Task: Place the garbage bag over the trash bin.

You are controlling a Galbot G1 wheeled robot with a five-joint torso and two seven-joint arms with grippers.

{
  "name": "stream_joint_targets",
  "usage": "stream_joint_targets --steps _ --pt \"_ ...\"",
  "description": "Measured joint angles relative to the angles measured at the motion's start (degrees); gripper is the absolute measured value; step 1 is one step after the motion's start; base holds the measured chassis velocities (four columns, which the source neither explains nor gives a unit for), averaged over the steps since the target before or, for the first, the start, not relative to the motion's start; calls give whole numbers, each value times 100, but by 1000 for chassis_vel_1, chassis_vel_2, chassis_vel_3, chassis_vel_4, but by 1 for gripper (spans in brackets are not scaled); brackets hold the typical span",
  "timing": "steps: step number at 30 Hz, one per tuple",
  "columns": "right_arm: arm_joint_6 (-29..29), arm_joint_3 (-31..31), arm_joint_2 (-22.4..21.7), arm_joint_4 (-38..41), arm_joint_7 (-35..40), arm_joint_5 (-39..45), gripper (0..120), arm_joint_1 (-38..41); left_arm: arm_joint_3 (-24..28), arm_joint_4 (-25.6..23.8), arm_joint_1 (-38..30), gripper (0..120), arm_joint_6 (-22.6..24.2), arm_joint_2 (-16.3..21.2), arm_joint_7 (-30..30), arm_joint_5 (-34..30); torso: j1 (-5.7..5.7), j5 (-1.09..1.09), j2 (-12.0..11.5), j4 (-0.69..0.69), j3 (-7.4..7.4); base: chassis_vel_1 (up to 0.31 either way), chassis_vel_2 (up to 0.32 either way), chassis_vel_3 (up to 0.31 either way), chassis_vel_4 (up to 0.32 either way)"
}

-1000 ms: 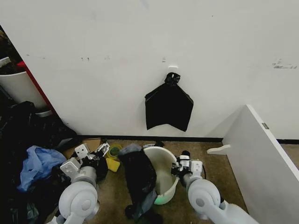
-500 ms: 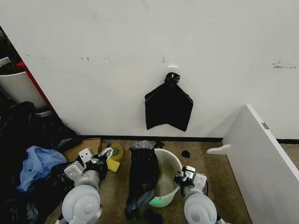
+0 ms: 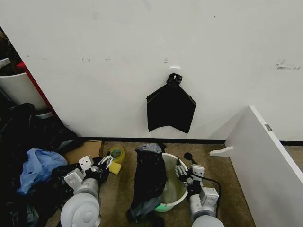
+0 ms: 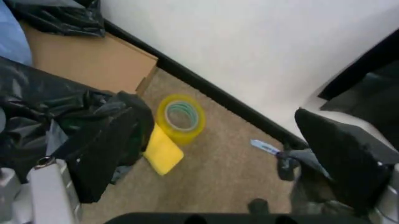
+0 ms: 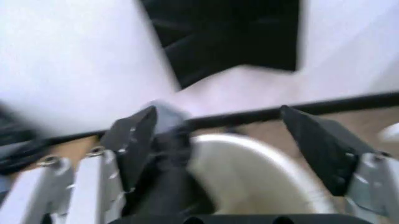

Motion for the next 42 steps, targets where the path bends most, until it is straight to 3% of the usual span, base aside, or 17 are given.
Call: stream_joint_targets --steps 3,5,10,16,23,30,34,38,42 --pt "-690 -55 -23 110 52 844 90 277 25 -55 108 100 57 6 76 20 0 0 0 0 0 0 0 0 0" --pt "-859 -64 -23 92 90 962 91 349 52 -49 125 100 63 10 97 56 0 0 0 1 1 0 0 0 0" --pt "-1436 -132 23 -294 331 1197 72 598 182 108 99 100 72 -17 146 207 0 0 -1 -1 1 0 0 0 0" --pt "-1418 -203 14 -555 282 850 50 570 246 199 51 100 69 -62 147 266 0 0 -1 -1 1 0 0 0 0" --pt "-1418 -188 -9 -482 128 1217 25 481 431 247 -32 100 65 -60 158 341 0 0 -1 -1 1 0 0 0 0" --pt "-1290 -188 9 -457 60 1420 1 436 626 296 -95 100 229 188 427 316 0 0 -1 0 1 0 0 0 0" --pt "-1186 -185 19 -489 19 1309 0 437 688 341 -209 100 508 366 639 50 0 0 -1 0 1 0 0 0 0" --pt "-870 -208 -58 -686 -216 378 0 339 819 520 -517 100 900 598 1306 -91 0 0 -1 -1 1 0 0 0 0" --pt "-818 -198 -118 -695 -256 191 0 274 923 712 -702 100 1187 689 1737 -21 0 0 -1 -1 1 0 0 0 0"
